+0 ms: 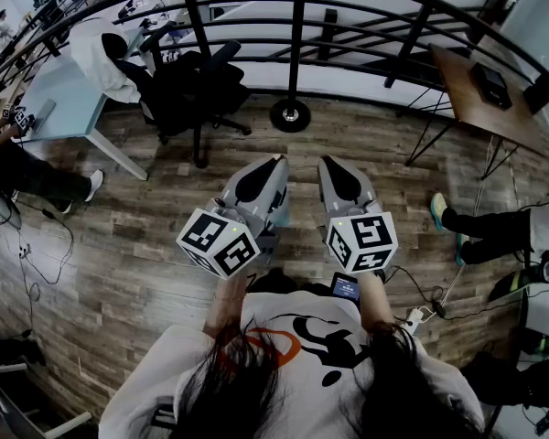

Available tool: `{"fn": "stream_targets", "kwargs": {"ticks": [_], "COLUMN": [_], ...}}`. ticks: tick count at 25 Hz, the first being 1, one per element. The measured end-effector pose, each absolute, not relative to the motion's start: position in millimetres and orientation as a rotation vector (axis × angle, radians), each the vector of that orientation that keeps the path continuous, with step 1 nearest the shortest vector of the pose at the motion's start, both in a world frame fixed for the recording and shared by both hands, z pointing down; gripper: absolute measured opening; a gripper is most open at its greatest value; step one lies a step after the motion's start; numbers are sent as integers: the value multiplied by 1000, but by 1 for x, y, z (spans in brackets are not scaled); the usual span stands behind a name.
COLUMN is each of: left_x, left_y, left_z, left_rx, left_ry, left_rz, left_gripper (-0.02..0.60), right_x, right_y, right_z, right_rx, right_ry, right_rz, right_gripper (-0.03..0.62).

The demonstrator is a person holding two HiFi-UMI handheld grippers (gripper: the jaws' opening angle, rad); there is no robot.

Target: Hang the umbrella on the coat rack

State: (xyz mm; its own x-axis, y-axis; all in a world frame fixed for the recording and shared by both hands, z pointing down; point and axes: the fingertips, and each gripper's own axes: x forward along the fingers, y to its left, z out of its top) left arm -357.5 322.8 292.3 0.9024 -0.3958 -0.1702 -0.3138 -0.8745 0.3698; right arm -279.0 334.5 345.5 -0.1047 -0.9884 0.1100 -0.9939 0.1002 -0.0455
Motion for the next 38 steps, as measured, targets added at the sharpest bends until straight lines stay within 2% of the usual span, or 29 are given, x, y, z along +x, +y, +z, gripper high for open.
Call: {"fn": "stream_targets", "kwargs": {"ticks": [22,30,38], "left_x": [-361,-315,-237], "left_y": [268,233,170], "left_z": [314,324,332], "left_rx": [2716,2692,2674], "left_ry": [-455,-448,-527], "left_rz": [-280,-280,-255], "left_gripper": [1,1,1], "right_x": [-282,-235,-155], "right_y": [289,254,189], "right_z": [370,383,389], "right_rx": [2141,2133,2069], "right_ry": [-2245,-2237,-2287], "right_rz": [249,269,300], "right_gripper": [17,17,17]}}
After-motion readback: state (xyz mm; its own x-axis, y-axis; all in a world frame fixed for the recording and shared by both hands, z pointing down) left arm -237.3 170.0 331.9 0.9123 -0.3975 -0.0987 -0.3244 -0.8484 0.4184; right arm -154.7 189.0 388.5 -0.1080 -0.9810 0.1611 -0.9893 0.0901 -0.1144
